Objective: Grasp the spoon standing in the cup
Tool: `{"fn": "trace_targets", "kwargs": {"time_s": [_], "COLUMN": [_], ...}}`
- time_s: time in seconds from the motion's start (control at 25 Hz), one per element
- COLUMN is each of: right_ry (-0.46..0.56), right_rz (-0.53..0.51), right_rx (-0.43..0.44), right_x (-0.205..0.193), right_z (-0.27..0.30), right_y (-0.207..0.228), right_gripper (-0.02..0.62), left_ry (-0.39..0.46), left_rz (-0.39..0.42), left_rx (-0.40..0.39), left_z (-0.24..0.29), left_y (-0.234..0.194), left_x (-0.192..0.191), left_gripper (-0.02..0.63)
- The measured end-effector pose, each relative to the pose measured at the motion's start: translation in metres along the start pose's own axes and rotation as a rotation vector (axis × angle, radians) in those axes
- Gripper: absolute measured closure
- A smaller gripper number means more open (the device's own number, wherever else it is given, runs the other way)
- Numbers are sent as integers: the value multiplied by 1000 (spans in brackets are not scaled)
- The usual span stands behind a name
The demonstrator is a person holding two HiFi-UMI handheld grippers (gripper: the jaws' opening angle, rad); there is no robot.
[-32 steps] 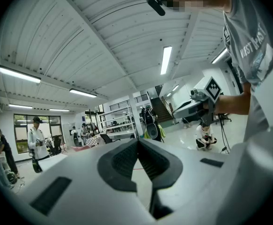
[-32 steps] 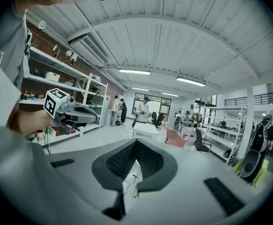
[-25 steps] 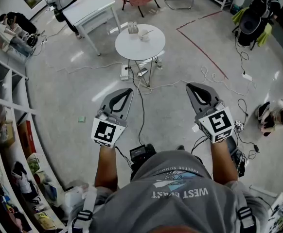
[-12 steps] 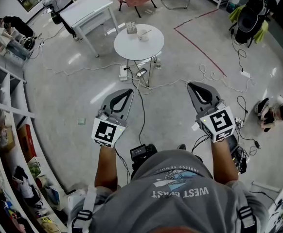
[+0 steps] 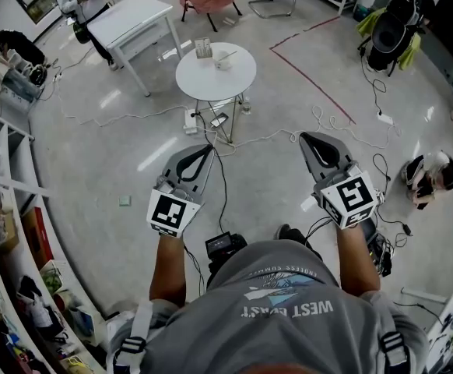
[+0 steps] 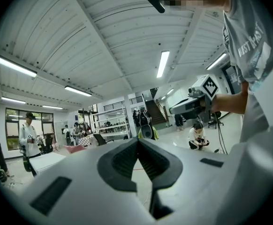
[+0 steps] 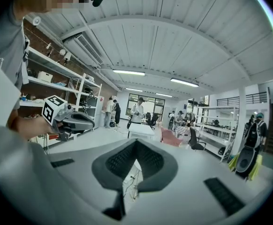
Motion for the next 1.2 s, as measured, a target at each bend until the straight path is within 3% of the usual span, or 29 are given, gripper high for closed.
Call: {"fn": "trace_targets", "kwargs": {"time_s": [0.44,0.92,1.08,1.2], "right_ry": [15,32,25,26], "right_rz": [39,54,60,60], "right_rx": [56,175,213,247], "right_x": [-11,-11,-16,-14], "right_z": [23,63,77,84], "right_y": [38,100,122,133], "right_gripper": [597,597,597,597], "left_ry": [-64,-81,-132,-109], "left_rz": [-13,-10,-20,-25], "left_rx": [30,125,154,185], "left_z": [26,80,96,107], "left_y": [3,-3,-3,-6], "left_x": [-3,14,13,20], "left_gripper": [601,601,601,601]}}
Point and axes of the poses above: the fingertips, and each gripper's own axes: z forward along the fingers, y to its right, x out of its top, the point moved 6 cm from there along -z, backward along the fingers, and after that the axes turned 2 degrees about z, right-handed, at the moved point
